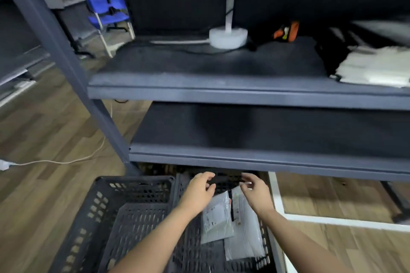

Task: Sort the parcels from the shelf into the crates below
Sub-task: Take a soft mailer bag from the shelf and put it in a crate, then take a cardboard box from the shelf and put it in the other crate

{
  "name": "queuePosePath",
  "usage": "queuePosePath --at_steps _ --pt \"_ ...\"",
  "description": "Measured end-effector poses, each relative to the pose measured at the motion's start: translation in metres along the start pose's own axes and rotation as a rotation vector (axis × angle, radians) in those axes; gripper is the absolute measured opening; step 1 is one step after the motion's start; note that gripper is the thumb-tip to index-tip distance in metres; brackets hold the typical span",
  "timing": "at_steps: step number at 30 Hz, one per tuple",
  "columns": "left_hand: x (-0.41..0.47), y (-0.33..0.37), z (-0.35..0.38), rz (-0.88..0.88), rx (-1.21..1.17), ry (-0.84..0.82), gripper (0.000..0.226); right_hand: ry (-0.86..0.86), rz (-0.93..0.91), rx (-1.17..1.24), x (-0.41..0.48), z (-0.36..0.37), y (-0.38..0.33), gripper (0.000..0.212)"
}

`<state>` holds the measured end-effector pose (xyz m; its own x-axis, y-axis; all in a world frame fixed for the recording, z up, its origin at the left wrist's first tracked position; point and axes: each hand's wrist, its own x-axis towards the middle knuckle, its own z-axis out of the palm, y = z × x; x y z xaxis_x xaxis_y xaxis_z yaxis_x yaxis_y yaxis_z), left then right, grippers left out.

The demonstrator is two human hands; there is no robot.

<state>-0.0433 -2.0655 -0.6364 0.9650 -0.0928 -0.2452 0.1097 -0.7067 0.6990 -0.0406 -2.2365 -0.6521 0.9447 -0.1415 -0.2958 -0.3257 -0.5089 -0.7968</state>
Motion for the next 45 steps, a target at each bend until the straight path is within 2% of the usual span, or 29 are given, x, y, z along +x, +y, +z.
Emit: queuePosePath --at_steps 5,13,17,21,26,29,32,35,41,44,45 --pt "-0.049 0.099 -0.099 0.059 -0.014 0.068 0.038 0.005 -0.102 0.063 -0.057 -0.067 -0.114 0.028" --pt "-0.137 0.278 -0.273 0.16 -0.075 0.213 0.031 0.021 -0.297 0.06 -0.166 -0.213 -0.321 0.023" --pt "-0.165 0.37 -0.355 0.241 -0.141 0.29 0.029 0.129 -0.37 0.109 -0.2 -0.295 -0.415 0.026" --pt "-0.183 0.439 -0.414 0.311 -0.19 0.356 0.029 0.255 -0.433 0.075 -0.215 -0.358 -0.48 0.029" --pt "-0.17 0.479 -0.452 0.305 -0.197 0.36 0.028 0.338 -0.421 0.133 -0.212 -0.401 -0.518 0.032" --pt "-0.155 0.483 -0.456 0.273 -0.112 0.336 0.028 0.353 -0.382 0.128 -0.202 -0.407 -0.524 0.035" --pt "-0.132 0.478 -0.453 0.236 -0.033 0.306 0.016 0.361 -0.35 0.104 -0.189 -0.406 -0.523 0.039" --pt "-0.109 0.471 -0.453 0.207 -0.044 0.255 0.037 0.355 -0.307 0.086 -0.175 -0.401 -0.523 0.043" --pt "-0.07 0.465 -0.454 0.185 -0.003 0.203 0.014 0.345 -0.205 0.064 -0.144 -0.398 -0.525 0.043" --pt "-0.058 0.469 -0.454 0.181 -0.006 0.178 0.034 0.356 -0.178 0.051 -0.134 -0.398 -0.528 0.045" --pt "-0.051 0.469 -0.453 0.178 -0.004 0.168 0.034 0.357 -0.169 0.041 -0.132 -0.398 -0.529 0.046"
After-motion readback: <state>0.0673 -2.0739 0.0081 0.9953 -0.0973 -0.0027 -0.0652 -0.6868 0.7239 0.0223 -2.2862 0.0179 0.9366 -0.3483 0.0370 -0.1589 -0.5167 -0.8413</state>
